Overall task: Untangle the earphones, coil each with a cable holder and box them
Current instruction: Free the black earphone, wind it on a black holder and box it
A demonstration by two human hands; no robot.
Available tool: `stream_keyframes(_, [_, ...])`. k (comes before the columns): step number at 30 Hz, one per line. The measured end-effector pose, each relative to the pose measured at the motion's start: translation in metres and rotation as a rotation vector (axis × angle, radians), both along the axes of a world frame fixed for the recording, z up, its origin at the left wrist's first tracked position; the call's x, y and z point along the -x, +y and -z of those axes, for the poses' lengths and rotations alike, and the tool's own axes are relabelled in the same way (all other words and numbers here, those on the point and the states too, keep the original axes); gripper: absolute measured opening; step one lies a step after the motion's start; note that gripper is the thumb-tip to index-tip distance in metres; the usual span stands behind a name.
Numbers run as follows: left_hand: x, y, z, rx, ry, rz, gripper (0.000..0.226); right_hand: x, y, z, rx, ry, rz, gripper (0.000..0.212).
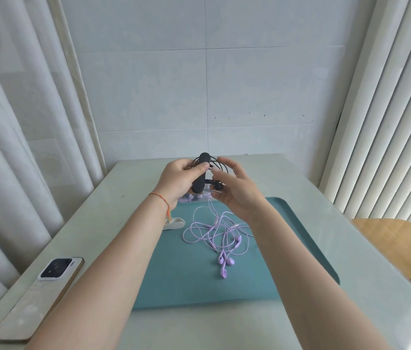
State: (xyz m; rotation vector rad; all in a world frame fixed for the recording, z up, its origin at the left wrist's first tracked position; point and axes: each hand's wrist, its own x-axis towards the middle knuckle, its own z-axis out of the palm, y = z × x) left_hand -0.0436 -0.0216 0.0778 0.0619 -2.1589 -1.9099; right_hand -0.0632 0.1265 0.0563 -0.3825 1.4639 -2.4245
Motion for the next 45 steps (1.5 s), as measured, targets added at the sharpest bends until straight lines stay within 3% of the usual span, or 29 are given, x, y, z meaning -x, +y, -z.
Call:
stream_keyframes(4, [-0.001, 0.005, -0.001, -0.035, -0.048, 0.039, 0.035, 0.000, -0.008, -0.001, -0.007, 0.063, 0.120, 0.026])
stream_keyframes(9, [-0.004, 0.008, 0.000, -0.178, -0.084, 0.106, 0.023, 0.001, -0.010, 0.002, -0.037, 0.049, 0.269, 0.007])
stream_keyframes(19, [0.006, 0.009, 0.010, -0.289, -0.069, 0.033, 0.018, 0.014, -0.011, 0.000, -0.145, 0.100, 0.377, 0.006])
stream_keyframes(26, [0.030, -0.008, 0.009, -0.255, -0.205, 0.078, 0.020, 0.045, -0.019, -0.012, -0.373, 0.171, 0.347, 0.008])
stream_keyframes(30, [0.066, -0.036, 0.011, -0.048, -0.216, -0.083, 0.018, 0.082, -0.031, -0.025, -0.588, 0.251, 0.363, 0.010])
stream_keyframes(34, [0.098, -0.068, 0.026, 0.604, -0.027, -0.359, 0.021, 0.126, -0.043, -0.032, -0.843, 0.385, 0.410, 0.010])
stream_keyframes(37, [0.120, -0.081, 0.042, 0.836, -0.079, -0.322, 0.026, 0.154, -0.058, -0.026, -1.051, 0.524, 0.415, 0.011])
stream_keyframes(41, [0.136, -0.089, 0.064, 0.850, -0.168, -0.183, 0.043, 0.181, -0.077, -0.010, -1.445, 0.748, 0.279, 0.016])
stream_keyframes(45, [0.139, -0.090, 0.079, 0.742, -0.139, -0.178, 0.038, 0.184, -0.087, 0.006, -1.928, 1.100, 0.133, 0.014])
